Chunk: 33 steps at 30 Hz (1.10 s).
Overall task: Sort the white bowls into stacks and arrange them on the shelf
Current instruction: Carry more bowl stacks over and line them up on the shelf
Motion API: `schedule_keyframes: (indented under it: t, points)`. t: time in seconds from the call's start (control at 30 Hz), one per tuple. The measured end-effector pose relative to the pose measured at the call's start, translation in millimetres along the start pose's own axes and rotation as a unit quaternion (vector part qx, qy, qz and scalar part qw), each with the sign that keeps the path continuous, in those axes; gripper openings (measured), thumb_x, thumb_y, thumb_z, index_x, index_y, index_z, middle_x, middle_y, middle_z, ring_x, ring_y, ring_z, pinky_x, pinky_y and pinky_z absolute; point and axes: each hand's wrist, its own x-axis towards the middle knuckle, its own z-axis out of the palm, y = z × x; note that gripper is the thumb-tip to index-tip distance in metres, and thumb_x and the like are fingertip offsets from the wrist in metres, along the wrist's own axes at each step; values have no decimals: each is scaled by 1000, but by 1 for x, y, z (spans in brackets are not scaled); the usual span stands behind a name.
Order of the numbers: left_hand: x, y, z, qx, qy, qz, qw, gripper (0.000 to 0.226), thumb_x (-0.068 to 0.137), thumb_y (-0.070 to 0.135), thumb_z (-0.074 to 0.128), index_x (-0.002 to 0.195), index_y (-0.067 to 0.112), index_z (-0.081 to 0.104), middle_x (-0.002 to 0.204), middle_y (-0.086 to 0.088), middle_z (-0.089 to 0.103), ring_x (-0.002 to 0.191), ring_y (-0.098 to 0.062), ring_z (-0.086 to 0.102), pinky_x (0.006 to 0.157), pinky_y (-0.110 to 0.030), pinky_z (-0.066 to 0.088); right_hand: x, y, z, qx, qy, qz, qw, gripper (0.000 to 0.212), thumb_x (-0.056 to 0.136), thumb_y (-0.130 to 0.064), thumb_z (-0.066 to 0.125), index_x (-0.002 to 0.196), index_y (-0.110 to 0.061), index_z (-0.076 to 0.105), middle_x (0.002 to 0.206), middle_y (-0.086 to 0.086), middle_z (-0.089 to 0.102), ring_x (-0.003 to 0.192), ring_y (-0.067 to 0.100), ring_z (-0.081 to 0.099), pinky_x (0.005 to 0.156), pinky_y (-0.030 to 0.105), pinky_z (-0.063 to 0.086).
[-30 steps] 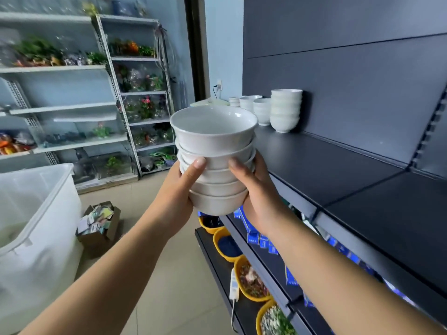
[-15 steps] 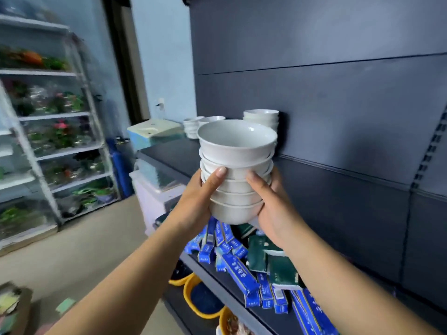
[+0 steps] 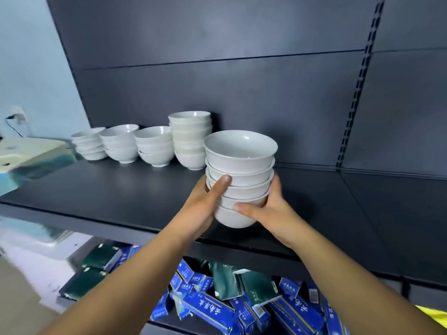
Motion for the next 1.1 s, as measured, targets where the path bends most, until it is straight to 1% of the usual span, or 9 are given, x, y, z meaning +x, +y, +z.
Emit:
schedule_keyframes:
  t: [0.1, 0.33, 0.43, 0.53, 0.67, 0.8, 0.93, 1.0, 1.1]
  points:
    - [18, -14, -9, -2, -6, -22, 1000, 91, 53, 66, 74, 126, 21, 47, 124, 2, 62, 118, -15, 56, 96, -27, 47, 18, 14, -3, -14, 9, 12, 1000, 99, 70, -6, 75, 140, -31, 10, 134, -12, 41, 121, 6, 43, 103, 28, 38]
    - [60, -33, -25, 8, -18, 6, 1000, 105, 60, 72, 65, 140, 13, 32, 140, -7, 48, 129, -20, 45, 112, -45, 30, 65, 35, -4, -40, 33, -4, 999, 100, 67, -4, 77, 137, -35, 11, 135, -11, 37, 123, 7, 39, 96, 21, 38]
    - [81, -40, -32, 25, -12, 1, 1000, 101, 60, 75, 62, 138, 17, 34, 140, -4, 48, 129, -16, 44, 111, -40, 32, 88, 41, -10, -69, 45, -10, 997, 104, 66, -7, 79, 140, -31, 9, 138, -8, 34, 126, 9, 37, 101, 24, 36]
    - [108, -44, -41, 17, -23, -31, 999, 81, 59, 74, 63, 124, 29, 43, 130, 8, 54, 119, -1, 52, 107, -26, 38, 113, 49, -15, -71, 65, -13, 995, 104, 65, -5, 79, 141, -28, 12, 140, -5, 36, 128, 12, 38, 106, 32, 38]
    - [135, -60, -51, 12, -9, -85, 996, 106, 55, 75, 67, 136, 13, 39, 133, 1, 55, 121, -11, 52, 108, -35, 36, 143, 55, -17, -62, 101, -5, 993, 100, 66, -7, 79, 138, -32, 14, 139, -8, 36, 127, 13, 39, 104, 33, 40]
    - [140, -68, -56, 28, -28, -114, 993, 69, 75, 62, 55, 123, 12, 54, 122, 2, 63, 112, -6, 57, 91, -22, 43, 168, 63, -18, -68, 117, 7, 991, 99, 65, -16, 81, 137, -37, 16, 139, -12, 36, 126, 10, 40, 105, 34, 40]
    - [150, -77, -71, 6, -29, -152, 988, 23, 94, 30, 48, 106, 16, 62, 99, 10, 66, 94, -2, 57, 92, -19, 41, 187, 73, -18, -78, 138, 1, 987, 103, 65, -14, 81, 140, -32, 13, 143, -9, 32, 130, 11, 35, 109, 36, 36]
    - [156, -80, -77, -9, -11, -143, 990, 17, 96, 18, 46, 101, 10, 60, 87, 3, 60, 86, -8, 51, 88, -21, 40, 195, 77, -18, -84, 149, -6, 985, 102, 65, -12, 81, 140, -31, 14, 143, -8, 32, 130, 11, 35, 109, 36, 35]
    - [161, -78, -79, -16, 7, -122, 992, 16, 96, 15, 44, 98, 10, 59, 98, -6, 58, 95, -14, 52, 82, -18, 45, 204, 82, -17, -88, 162, -11, 983, 102, 66, -12, 81, 141, -29, 14, 143, -8, 31, 130, 11, 34, 109, 35, 35]
